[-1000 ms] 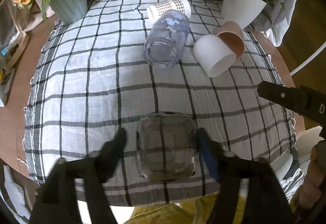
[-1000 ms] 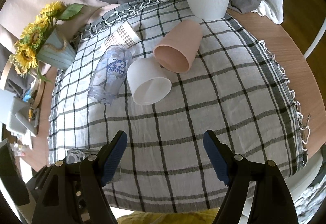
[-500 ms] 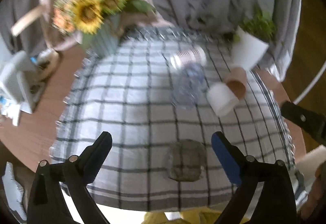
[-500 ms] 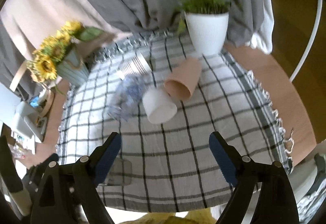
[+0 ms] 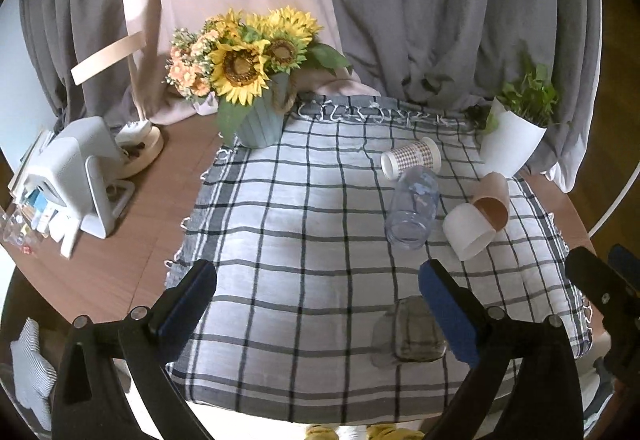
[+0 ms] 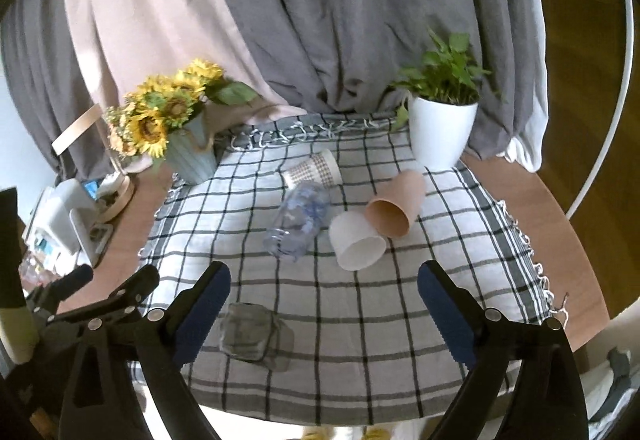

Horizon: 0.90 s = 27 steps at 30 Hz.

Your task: Flip cup upside down

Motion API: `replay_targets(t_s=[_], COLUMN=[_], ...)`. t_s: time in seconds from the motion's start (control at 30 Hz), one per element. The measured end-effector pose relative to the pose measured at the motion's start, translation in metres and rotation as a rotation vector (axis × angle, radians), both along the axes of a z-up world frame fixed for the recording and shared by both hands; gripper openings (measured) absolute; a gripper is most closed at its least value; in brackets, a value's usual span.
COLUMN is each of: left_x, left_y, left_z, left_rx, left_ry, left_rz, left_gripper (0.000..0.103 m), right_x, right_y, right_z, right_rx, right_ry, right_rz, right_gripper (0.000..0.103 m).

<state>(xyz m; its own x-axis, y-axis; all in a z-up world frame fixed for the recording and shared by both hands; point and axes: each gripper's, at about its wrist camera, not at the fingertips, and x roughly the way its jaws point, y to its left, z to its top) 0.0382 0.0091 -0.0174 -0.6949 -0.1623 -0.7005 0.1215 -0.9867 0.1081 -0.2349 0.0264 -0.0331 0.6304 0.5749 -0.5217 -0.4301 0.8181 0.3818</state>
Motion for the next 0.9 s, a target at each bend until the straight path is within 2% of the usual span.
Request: replay_targets(t_s=[0.33,0.9], left_x=[0.007,0.004], left_y=[-0.015,-0.021], left_z=[0.006,0.008], left_rx=[-0.045,-0.045], left_ry=[0.006,0.015], left_rz=[-0.018,-0.055], left_gripper=[0.103,0.103], right_x=[-0.022,-0.032], right_y=[0.015,0.021], right_z=[0.007,0.012], right_rx=[0.004,-0.001], right_ry=[-0.027,-0.043], right_rz=[-0.016,-0.04], right_gripper=[0.095,0.095])
